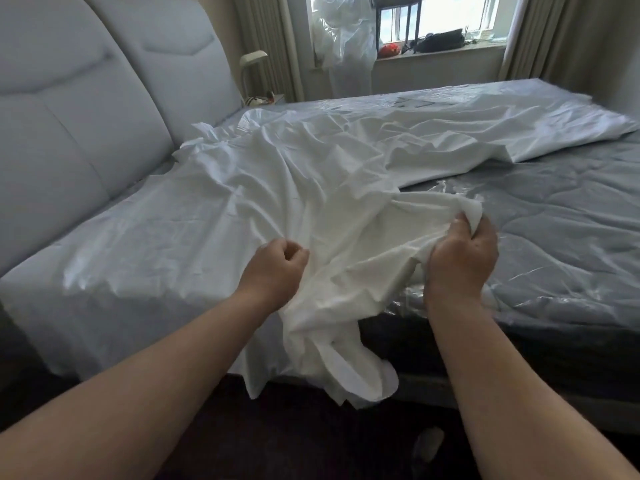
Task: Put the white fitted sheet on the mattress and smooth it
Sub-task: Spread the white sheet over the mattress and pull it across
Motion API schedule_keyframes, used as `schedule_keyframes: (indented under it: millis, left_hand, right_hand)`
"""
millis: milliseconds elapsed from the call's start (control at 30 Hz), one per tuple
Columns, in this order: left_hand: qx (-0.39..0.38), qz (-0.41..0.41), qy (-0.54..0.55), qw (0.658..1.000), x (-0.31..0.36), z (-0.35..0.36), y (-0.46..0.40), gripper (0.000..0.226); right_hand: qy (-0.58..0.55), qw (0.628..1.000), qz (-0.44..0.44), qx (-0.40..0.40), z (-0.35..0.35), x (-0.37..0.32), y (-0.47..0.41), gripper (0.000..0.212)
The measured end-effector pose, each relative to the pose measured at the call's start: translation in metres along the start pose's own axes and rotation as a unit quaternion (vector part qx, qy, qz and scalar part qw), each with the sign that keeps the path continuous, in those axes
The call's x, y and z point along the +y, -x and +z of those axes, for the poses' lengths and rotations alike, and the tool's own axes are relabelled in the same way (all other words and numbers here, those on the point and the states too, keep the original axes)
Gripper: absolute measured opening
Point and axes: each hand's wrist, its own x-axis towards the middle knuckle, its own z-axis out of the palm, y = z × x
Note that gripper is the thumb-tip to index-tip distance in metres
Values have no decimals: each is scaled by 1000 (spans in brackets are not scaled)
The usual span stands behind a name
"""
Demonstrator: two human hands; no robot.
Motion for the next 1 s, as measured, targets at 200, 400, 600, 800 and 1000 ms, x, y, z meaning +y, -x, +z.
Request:
schedule_keyframes:
  millis: [200, 400, 600, 800, 1000]
  left_hand:
    - [-129, -73, 273, 951, 33, 6, 7, 51]
    - [-21, -101, 223, 969, -1, -4, 1, 30]
    - [-10, -114, 226, 967, -11, -8, 3, 42]
    - [-84, -74, 198, 974, 4, 7, 8, 48]
    - [-128, -29, 156, 979, 14, 26, 15, 57]
  right_hand:
    - [204, 825, -337, -405, 7, 21, 80, 25]
    - [106, 836, -36, -538, 3, 27, 84, 19]
    - [62, 915, 184, -353, 10, 33, 61, 12]
    - [-39, 846, 345, -404, 6, 28, 56, 55]
    - [-19, 853, 249, -458, -5, 20, 58, 27]
